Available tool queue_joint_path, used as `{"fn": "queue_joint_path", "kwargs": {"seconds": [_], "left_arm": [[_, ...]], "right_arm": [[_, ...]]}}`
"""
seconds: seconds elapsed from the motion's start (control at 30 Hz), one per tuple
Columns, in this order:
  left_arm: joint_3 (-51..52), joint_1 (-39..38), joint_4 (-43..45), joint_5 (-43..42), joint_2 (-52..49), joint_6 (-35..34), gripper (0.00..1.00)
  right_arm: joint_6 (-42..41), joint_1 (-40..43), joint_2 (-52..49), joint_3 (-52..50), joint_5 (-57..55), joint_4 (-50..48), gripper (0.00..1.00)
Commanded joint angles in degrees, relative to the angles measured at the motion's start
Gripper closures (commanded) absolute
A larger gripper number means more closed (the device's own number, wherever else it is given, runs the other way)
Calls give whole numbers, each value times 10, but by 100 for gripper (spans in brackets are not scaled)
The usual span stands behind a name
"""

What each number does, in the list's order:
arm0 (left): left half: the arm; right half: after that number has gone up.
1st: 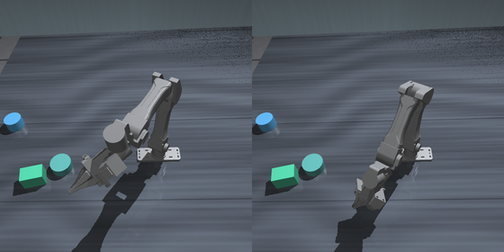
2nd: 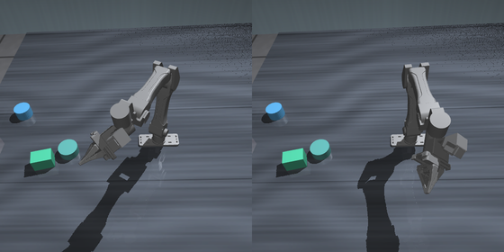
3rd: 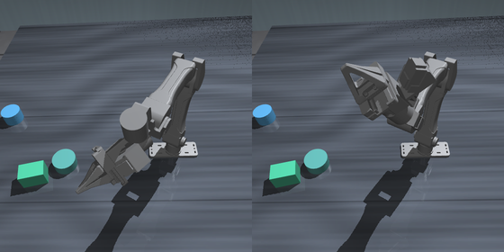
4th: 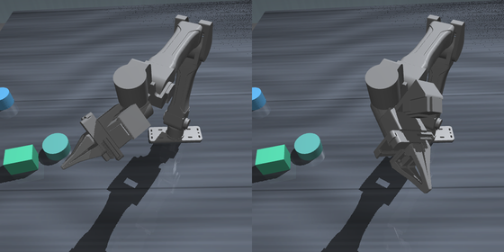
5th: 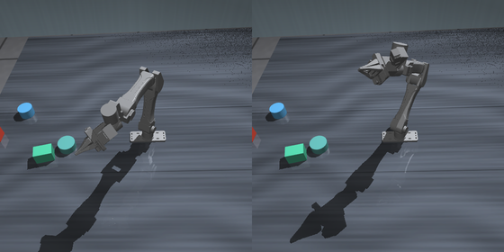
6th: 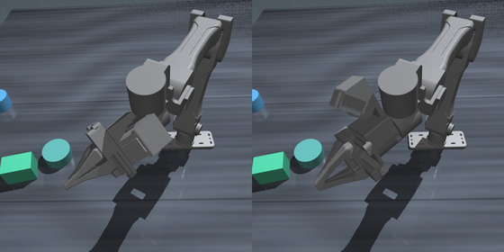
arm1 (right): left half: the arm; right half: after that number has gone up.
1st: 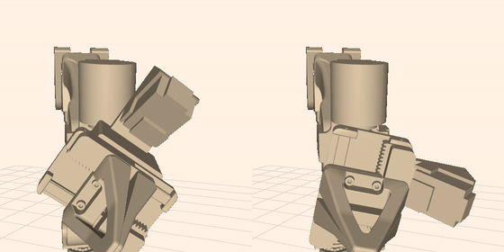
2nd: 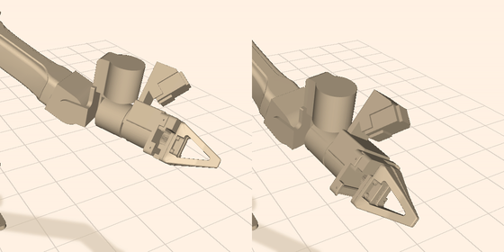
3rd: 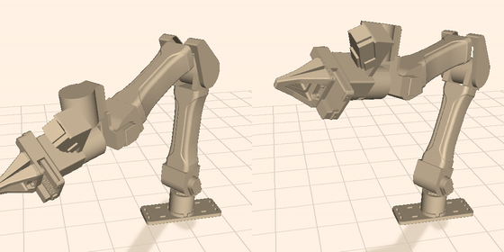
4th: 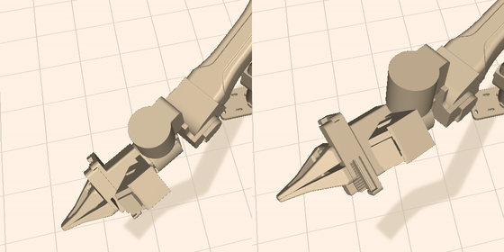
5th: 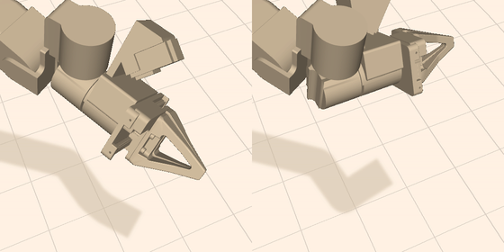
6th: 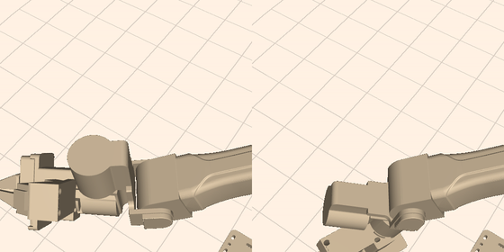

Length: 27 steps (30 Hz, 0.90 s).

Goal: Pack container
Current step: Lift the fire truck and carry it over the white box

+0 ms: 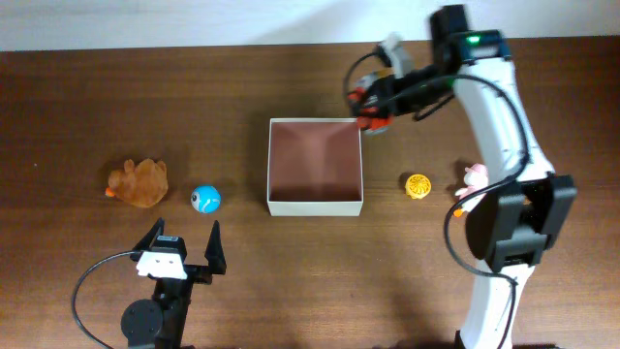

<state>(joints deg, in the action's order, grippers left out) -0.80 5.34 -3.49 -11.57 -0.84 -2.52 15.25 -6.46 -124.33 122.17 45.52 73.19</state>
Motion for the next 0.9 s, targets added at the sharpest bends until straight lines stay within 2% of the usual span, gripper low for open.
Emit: {"fn": "queue_joint_path", "kwargs": {"seconds": [0.0, 0.03, 0.17, 0.43, 0.6, 0.87], "left_arm": [[3, 4, -1, 4, 5, 9, 0], [3, 4, -1, 4, 5, 9, 0], [3, 4, -1, 4, 5, 9, 0], [3, 4, -1, 4, 5, 9, 0], [3, 4, -1, 4, 5, 9, 1], [3, 4, -1, 4, 5, 9, 0]], "right_arm": [[-15, -66, 24, 16, 18, -14, 46], [-72, -102, 22, 15, -54, -31, 46], [-192, -177, 20, 8, -209, -69, 46], [-336, -268, 9, 7, -410, -116, 46], [-384, -282, -18, 7, -452, -123, 46], [-388, -280, -66, 7, -453, -150, 46]]}}
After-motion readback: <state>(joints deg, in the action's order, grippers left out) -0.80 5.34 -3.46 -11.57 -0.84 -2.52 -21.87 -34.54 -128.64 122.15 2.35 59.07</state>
